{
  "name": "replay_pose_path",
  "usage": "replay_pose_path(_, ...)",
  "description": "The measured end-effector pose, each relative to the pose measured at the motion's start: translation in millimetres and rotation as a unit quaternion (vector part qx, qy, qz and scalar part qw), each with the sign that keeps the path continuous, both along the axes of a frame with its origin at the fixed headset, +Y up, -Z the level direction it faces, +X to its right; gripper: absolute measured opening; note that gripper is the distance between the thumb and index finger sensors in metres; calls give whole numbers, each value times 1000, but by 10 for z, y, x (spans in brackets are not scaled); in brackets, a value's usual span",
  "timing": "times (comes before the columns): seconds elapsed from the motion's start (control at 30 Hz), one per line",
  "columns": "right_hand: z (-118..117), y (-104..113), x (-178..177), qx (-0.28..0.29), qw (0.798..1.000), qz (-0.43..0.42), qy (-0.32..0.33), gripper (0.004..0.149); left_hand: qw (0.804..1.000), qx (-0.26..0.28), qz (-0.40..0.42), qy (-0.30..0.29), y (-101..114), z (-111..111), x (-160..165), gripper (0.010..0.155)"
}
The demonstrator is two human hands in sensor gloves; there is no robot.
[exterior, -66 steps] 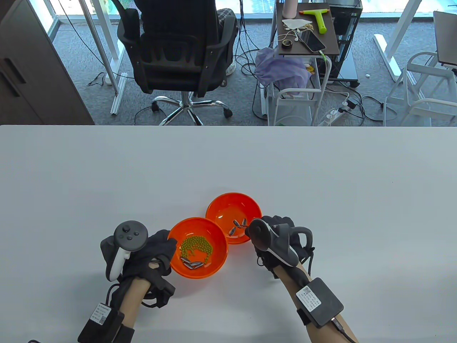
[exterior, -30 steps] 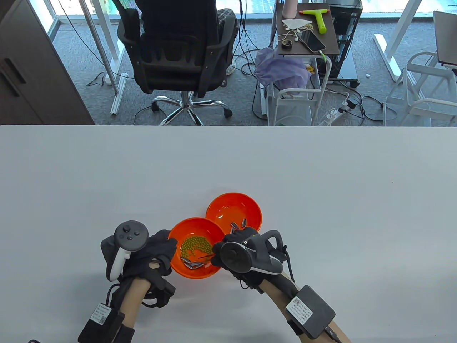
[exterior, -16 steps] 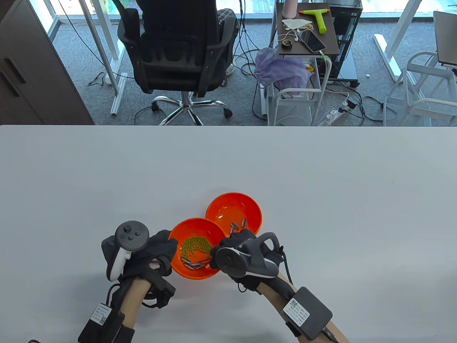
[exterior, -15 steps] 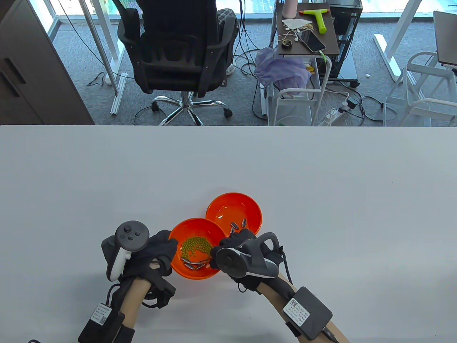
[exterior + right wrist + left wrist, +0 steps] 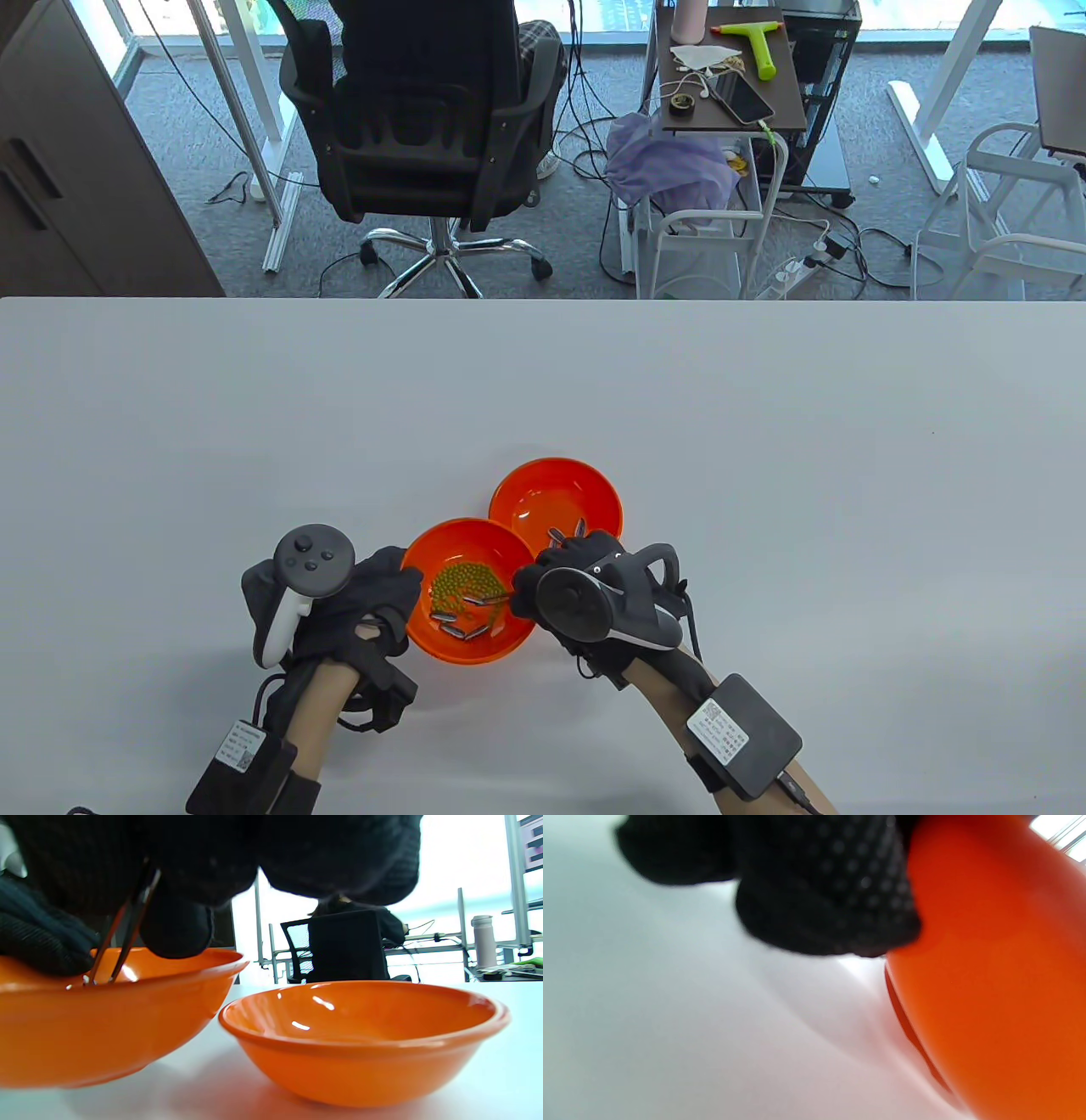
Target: Pick sunflower seeds with tweezers into bowl
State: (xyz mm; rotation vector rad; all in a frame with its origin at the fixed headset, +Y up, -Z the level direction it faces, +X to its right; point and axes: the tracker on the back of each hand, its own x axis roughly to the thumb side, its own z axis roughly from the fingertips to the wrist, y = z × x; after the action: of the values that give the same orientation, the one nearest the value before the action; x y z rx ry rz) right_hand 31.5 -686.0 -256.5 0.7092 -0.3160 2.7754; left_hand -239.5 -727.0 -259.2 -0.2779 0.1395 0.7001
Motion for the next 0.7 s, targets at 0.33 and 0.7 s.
replay_pose_path(0.33,-187,49,398,19,991,-56,-119,36,1000,-1,-2,2,1,-5,-12,49)
replay_pose_path(0.7,-341,-147,635,-6,979,-28,-203,36,1000,-1,-1,4,8,-5,-20,49)
